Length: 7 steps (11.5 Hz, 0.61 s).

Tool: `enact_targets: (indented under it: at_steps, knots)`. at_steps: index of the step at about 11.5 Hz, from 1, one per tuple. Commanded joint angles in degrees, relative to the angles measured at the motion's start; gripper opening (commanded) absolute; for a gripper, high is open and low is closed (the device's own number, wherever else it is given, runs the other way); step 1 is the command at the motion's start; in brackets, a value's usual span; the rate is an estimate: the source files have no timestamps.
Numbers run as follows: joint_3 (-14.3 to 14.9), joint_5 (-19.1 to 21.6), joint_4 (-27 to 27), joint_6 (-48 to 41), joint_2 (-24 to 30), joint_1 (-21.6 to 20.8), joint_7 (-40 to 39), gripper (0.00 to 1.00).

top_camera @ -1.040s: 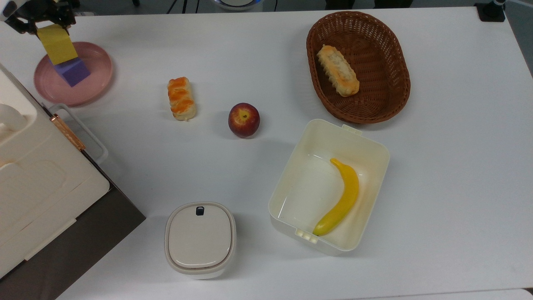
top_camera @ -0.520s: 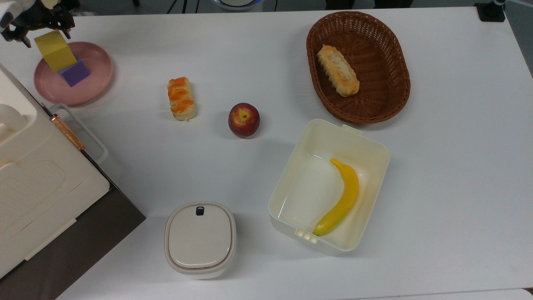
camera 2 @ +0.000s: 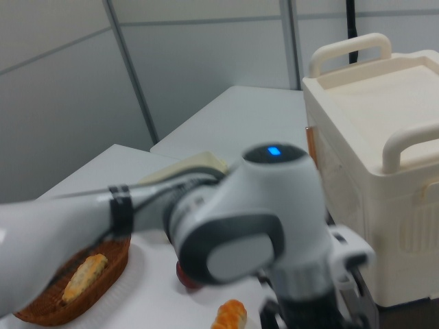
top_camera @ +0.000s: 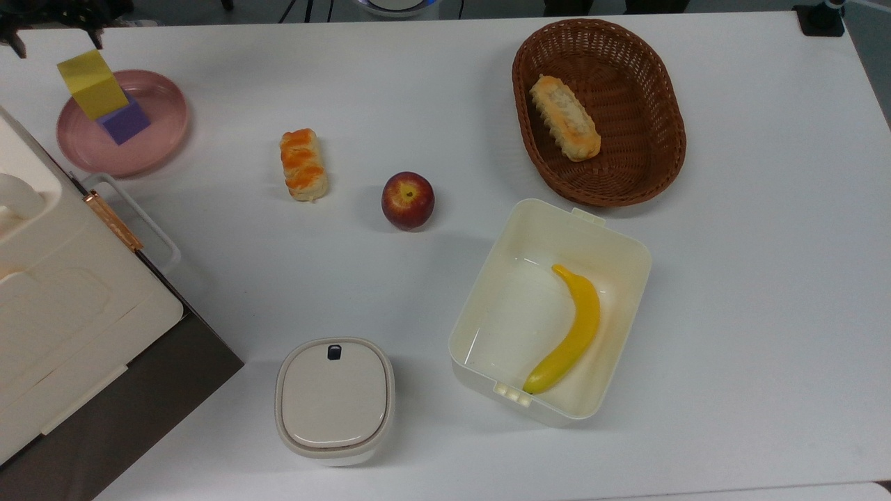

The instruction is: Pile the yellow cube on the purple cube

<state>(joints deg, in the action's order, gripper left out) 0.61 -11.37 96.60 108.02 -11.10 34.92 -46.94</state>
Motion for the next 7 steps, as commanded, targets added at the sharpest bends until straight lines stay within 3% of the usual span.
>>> enact_targets:
  at_steps: [1, 3, 7]
  knots:
    - [-9.6, 1.7, 0.5, -3.2, 2.9, -0.6, 16.5, 1.0]
    - [-16.0, 1.8, -0.3, -6.5, 3.6, -1.3, 25.4, 1.0]
    - [-17.2, 3.0, 0.0, -10.3, 7.1, -12.6, 43.4, 1.0]
